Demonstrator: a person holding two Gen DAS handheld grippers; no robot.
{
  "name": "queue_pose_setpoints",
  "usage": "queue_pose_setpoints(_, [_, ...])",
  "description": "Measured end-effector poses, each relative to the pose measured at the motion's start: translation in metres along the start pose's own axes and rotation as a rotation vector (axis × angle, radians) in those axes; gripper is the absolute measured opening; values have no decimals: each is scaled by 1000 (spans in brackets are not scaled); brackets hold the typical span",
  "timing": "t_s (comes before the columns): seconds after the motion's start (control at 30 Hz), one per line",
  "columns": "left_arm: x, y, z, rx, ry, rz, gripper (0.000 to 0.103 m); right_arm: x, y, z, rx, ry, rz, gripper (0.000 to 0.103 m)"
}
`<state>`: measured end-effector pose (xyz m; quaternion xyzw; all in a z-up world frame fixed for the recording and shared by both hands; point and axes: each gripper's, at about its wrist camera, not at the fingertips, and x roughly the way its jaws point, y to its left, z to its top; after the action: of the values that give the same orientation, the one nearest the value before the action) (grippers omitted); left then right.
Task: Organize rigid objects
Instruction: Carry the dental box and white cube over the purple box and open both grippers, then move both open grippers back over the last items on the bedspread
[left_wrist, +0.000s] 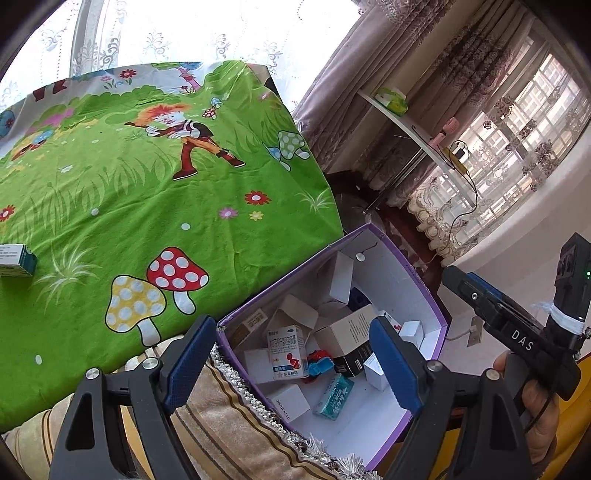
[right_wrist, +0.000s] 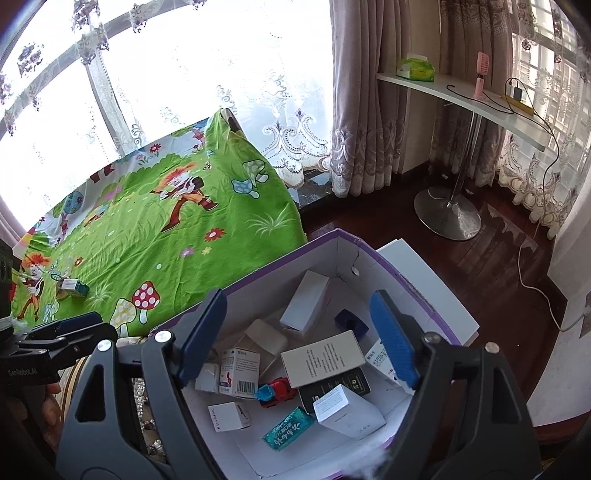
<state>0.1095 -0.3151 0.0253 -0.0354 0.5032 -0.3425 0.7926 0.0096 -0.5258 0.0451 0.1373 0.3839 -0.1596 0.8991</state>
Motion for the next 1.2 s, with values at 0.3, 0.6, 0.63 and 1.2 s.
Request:
queue_pose_setpoints(0.3, [-23,24,7,-11,-54,12,86,-1,30,0,-38,15,50,83])
queue_pose_setpoints(0.6, [-47,67,10,-43,-86,54,86,2,72,1,-109,18,86,83])
queue_pose_setpoints(0.63, [-50,72,10,-46,-92,61,86,3,78,1,-123,22,90,83])
queue_pose_setpoints(1.2, [-119,208,27,-214,-219,226,76,19,188,-1,-278,85,250,83])
